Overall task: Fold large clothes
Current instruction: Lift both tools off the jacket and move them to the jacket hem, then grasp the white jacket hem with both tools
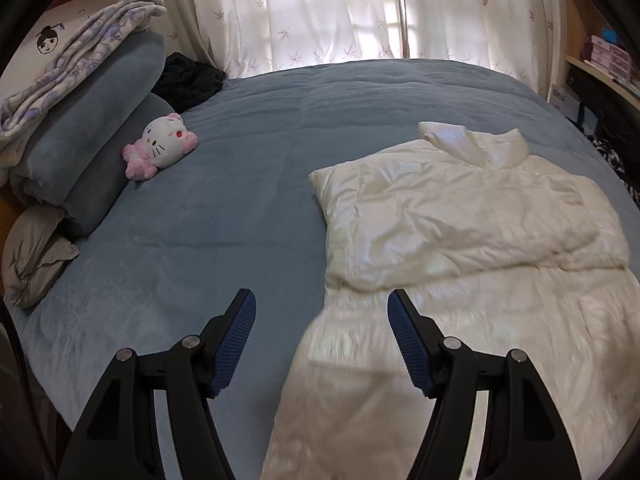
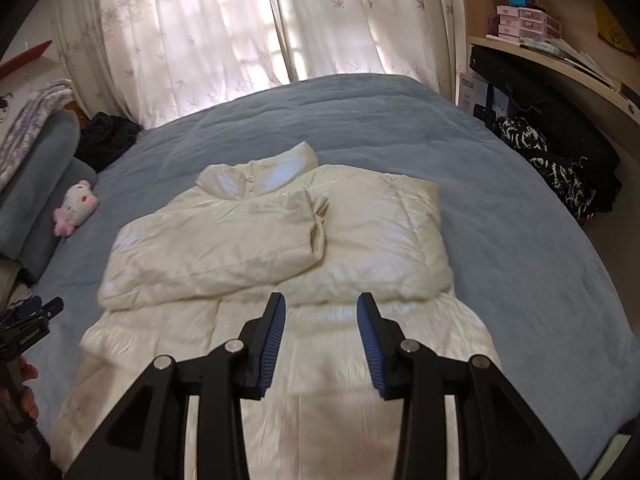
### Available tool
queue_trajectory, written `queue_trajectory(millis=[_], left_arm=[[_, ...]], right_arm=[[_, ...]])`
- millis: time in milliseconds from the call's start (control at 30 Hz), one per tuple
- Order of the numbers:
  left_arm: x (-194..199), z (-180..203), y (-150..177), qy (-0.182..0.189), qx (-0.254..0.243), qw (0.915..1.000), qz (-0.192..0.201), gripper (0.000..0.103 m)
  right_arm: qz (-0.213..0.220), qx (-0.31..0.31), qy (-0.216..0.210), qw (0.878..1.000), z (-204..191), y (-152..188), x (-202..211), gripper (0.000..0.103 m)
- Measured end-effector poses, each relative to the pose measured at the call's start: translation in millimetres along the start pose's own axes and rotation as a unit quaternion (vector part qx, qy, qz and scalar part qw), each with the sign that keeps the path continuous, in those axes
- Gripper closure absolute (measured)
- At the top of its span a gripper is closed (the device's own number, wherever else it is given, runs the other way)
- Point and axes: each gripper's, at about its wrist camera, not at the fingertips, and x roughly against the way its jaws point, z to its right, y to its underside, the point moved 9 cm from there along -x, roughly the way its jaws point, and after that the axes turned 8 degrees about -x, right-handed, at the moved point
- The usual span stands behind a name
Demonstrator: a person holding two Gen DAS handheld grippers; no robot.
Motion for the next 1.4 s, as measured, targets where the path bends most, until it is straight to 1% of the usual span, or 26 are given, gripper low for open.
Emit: queue_trajectory(millis=[167, 233, 300, 400, 467, 600, 667, 900, 1033, 1100, 1133, 1167, 1333, 1400], left_arm=[[32, -1, 10, 0.008, 0.005, 0.9999, 0.009, 0.036], [47, -3, 17, 0.011, 0.01, 0.9998, 0.014, 0.035], [57, -7, 24, 0.012, 0.015, 0.9997, 0.017, 0.032], [70, -11, 36, 0.01, 0.017, 0.9996, 0.019, 0.032], [73, -13, 44, 0.016, 0.017, 0.9996, 0.017, 0.03], [76, -17, 68, 0.036, 0.022, 0.9991, 0.006, 0.029], [74, -17, 78, 0.045, 0.023, 0.9987, 0.0, 0.028], [61, -26, 112, 0.052, 0.039, 0.9975, -0.028, 0.028], [52, -33, 124, 0.051, 0.056, 0.9961, -0.045, 0.028], [49, -34, 128, 0.057, 0.063, 0.9951, -0.05, 0.028], [48, -34, 131, 0.059, 0.065, 0.9947, -0.053, 0.028], [48, -34, 133, 0.061, 0.065, 0.9946, -0.054, 0.028], [38, -30, 149, 0.072, 0.055, 0.993, -0.076, 0.028], [32, -30, 160, 0.084, 0.058, 0.9906, -0.091, 0.028]], right_arm=[[0.021, 0.019, -0.012, 1.0, 5, 11, 45, 0.065], [0.03, 0.021, -0.016, 0.999, 9, 14, 61, 0.06], [0.037, 0.017, -0.021, 0.999, 15, 17, 74, 0.057], [0.035, 0.005, -0.031, 0.999, 26, 23, 87, 0.054], [0.03, -0.004, -0.036, 0.999, 35, 28, 93, 0.054], [0.021, -0.004, -0.031, 0.999, 53, 43, 98, 0.053], [0.008, -0.004, -0.03, 1.0, 61, 51, 96, 0.051], [-0.03, -0.024, -0.012, 0.999, 95, 84, 87, 0.05], [-0.035, -0.046, -0.006, 0.998, 112, 90, 87, 0.049], [-0.038, -0.056, -0.001, 0.998, 119, 92, 87, 0.046], [-0.039, -0.061, -0.001, 0.997, 123, 93, 86, 0.043], [-0.04, -0.065, 0.001, 0.997, 126, 94, 86, 0.04], [-0.053, -0.074, 0.014, 0.996, 140, 101, 80, 0.039], [-0.063, -0.072, 0.02, 0.995, 145, 106, 77, 0.039]])
